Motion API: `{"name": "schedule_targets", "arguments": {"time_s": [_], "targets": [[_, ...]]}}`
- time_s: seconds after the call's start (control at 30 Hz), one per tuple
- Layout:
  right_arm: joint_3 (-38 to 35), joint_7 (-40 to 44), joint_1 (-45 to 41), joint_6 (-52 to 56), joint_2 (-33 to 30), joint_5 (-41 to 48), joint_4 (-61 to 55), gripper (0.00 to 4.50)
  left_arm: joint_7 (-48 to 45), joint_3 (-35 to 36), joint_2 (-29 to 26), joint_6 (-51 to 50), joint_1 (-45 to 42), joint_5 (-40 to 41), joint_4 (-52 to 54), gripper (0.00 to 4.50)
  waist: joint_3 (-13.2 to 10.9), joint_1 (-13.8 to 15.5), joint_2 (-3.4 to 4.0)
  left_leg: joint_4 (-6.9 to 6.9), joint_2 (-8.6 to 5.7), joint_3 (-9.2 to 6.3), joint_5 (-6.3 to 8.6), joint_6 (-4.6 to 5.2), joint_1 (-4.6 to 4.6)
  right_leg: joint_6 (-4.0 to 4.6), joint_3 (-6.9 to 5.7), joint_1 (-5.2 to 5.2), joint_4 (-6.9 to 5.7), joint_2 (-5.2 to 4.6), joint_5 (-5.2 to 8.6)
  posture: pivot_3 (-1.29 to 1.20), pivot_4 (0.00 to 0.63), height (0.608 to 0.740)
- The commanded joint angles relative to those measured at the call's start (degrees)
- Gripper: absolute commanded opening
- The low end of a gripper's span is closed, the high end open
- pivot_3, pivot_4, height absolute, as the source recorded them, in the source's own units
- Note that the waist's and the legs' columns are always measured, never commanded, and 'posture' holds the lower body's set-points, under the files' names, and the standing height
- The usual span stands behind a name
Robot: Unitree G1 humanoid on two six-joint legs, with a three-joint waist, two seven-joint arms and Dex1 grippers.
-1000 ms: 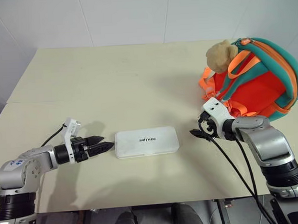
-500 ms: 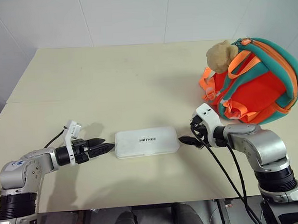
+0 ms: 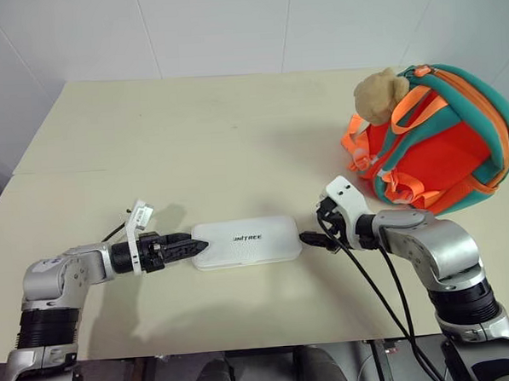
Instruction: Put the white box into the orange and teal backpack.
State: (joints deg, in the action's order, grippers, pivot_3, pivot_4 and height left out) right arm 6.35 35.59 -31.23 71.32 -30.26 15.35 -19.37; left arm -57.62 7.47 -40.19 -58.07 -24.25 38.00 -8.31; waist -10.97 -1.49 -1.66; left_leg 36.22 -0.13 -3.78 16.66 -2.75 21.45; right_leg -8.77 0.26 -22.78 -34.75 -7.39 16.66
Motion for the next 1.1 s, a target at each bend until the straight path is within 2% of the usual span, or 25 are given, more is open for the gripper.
{"name": "schedule_targets", "arguments": {"time_s": [0.03, 0.3, 0.67, 0.93, 1.1], "targets": [[-0.1, -0.5, -1.0, -1.0, -0.5, 1.0, -0.7, 4.5, -2.5, -2.3, -0.2, -0.7, -1.4, -0.2, -2.4, 4.46, 0.0, 0.0, 0.0, 0.0, 0.0, 0.0, 0.0, 0.0, 0.0, 0.0, 0.0, 0.0, 0.0, 0.0, 0.0, 0.0, 0.15, 0.74], [0.2, -1.0, -1.1, -1.3, 0.0, 1.1, -0.8, 4.5, -4.1, -4.9, 0.3, -1.8, -3.0, -0.7, -4.3, 4.46, 0.0, 0.1, 0.0, 0.0, -0.01, 0.0, 0.0, 0.0, 0.0, 0.0, 0.0, 0.0, -0.01, 0.0, 0.0, 0.0, 0.15, 0.74], [0.5, -1.1, -1.0, -2.4, -0.4, 1.4, -0.2, 4.5, -4.5, -5.0, -5.4, -0.6, -3.4, -4.0, -8.2, 4.46, 0.0, -0.3, 0.0, 0.0, 0.0, 0.01, 0.0, 0.0, -0.07, 0.0, 0.02, 0.0, -0.08, 0.01, 0.0, 0.0, 0.15, 0.74], [0.7, -1.1, -0.9, -3.5, -0.6, 1.6, 0.3, 4.5, -7.4, -3.7, -11.0, -7.1, 0.2, -0.2, -5.5, 4.46, 0.0, -0.4, 0.01, -0.07, 0.04, 0.04, 0.0, 0.01, -0.17, 0.06, 0.06, 0.0, -0.13, 0.04, 0.03, 0.0, 0.15, 0.74], [1.1, -1.1, -1.1, -4.3, -0.4, 1.8, 0.8, 4.5, -6.5, -0.5, -9.8, -12.2, 2.4, 3.3, -4.2, 4.46, 0.0, -0.1, 0.02, -0.15, 0.03, 0.04, 0.02, 0.04, -0.13, 0.06, 0.05, -0.01, -0.03, 0.01, 0.04, 0.0, 0.15, 0.74]]}}
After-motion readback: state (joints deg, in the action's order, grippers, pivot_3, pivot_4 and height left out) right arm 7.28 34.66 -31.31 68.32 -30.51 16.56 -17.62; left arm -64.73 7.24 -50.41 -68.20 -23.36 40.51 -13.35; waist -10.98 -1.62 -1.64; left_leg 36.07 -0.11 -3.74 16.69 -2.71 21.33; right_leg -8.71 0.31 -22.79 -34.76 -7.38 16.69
